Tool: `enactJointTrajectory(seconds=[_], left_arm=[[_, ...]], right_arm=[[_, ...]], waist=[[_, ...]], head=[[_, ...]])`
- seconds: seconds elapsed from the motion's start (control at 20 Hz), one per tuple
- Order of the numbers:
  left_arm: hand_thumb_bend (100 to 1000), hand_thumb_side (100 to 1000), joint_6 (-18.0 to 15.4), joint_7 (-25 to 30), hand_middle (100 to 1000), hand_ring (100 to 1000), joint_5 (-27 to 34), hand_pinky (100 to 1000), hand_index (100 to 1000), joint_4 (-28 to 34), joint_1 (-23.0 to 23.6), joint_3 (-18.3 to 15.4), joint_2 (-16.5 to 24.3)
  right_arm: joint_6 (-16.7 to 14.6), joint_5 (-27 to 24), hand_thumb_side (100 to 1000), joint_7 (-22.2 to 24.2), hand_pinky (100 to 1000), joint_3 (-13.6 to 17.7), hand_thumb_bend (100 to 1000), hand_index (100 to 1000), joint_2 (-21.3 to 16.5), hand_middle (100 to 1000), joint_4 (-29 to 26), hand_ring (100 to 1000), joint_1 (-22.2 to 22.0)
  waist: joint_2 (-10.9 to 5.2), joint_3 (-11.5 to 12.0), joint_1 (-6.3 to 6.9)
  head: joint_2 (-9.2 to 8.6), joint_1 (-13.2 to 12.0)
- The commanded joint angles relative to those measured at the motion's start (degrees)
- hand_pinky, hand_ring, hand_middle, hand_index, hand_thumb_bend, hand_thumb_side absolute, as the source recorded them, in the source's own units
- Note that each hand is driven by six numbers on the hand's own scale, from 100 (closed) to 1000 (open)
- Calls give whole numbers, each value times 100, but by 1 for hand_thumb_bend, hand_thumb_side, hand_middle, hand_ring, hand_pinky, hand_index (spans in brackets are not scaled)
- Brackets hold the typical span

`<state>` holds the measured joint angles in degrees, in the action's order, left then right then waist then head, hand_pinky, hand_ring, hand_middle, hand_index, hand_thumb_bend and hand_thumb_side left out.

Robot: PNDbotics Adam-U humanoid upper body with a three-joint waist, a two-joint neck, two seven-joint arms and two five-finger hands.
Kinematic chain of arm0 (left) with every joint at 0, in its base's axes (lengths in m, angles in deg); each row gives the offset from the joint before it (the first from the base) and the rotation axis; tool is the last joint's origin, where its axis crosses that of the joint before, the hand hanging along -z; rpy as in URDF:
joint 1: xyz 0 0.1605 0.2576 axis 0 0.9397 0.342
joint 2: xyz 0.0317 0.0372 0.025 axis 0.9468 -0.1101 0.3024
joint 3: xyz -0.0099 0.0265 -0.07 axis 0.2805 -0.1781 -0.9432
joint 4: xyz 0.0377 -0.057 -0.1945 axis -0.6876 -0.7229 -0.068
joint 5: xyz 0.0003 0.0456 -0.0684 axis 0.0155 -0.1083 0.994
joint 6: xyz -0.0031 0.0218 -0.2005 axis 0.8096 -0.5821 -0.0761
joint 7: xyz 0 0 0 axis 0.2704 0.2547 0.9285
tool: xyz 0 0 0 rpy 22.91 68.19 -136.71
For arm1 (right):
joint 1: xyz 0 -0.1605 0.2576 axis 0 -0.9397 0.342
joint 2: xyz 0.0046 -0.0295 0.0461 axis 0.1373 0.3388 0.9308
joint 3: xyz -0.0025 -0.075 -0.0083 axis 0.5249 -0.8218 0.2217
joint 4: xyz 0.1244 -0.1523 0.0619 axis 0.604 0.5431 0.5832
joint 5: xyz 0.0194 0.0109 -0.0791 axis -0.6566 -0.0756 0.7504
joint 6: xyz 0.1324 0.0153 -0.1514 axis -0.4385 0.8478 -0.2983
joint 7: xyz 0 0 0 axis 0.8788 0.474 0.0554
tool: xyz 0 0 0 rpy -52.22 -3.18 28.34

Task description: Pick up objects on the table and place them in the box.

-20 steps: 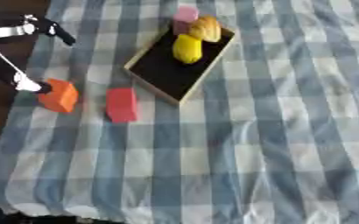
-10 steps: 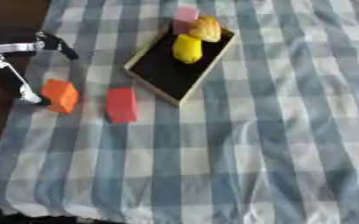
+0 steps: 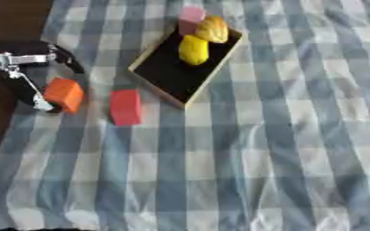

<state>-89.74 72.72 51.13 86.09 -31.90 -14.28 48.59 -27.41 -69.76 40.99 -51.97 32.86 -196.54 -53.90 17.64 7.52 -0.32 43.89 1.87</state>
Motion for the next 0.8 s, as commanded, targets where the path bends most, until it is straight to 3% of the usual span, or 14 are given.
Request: enactJointTrajectory(seconds=[0.05,0.25,0.45,0.65,0.8], left_arm=[[542,100,-1406,1384,616,785,-61,831,754,146,-133,-139,134],[464,100,-1267,1167,504,677,-176,779,643,365,-157,-225,134],[448,100,-1192,945,445,626,-132,752,605,673,-265,-317,87],[431,100,-1090,855,448,624,-3,753,609,962,-384,-385,36],[410,100,-963,755,449,621,155,751,610,1070,-779,-554,-383]], right_arm=[[-5,-7,395,9,927,67,100,900,-103,760,-2,1000,44],[-10,-6,396,17,927,70,100,900,-91,759,21,1000,24],[-23,-20,403,-4,927,90,100,900,-108,760,0,1000,-25],[-21,-43,409,-23,927,108,100,900,-120,759,-43,1000,-50],[-14,-66,412,-22,927,110,100,900,-96,758,-54,1000,-48]], waist=[[-86,14,86],[-100,20,80],[-115,26,81],[-123,32,87],[-152,30,85]], head=[[23,-19],[23,-30],[23,-30],[23,-31],[23,-36]])
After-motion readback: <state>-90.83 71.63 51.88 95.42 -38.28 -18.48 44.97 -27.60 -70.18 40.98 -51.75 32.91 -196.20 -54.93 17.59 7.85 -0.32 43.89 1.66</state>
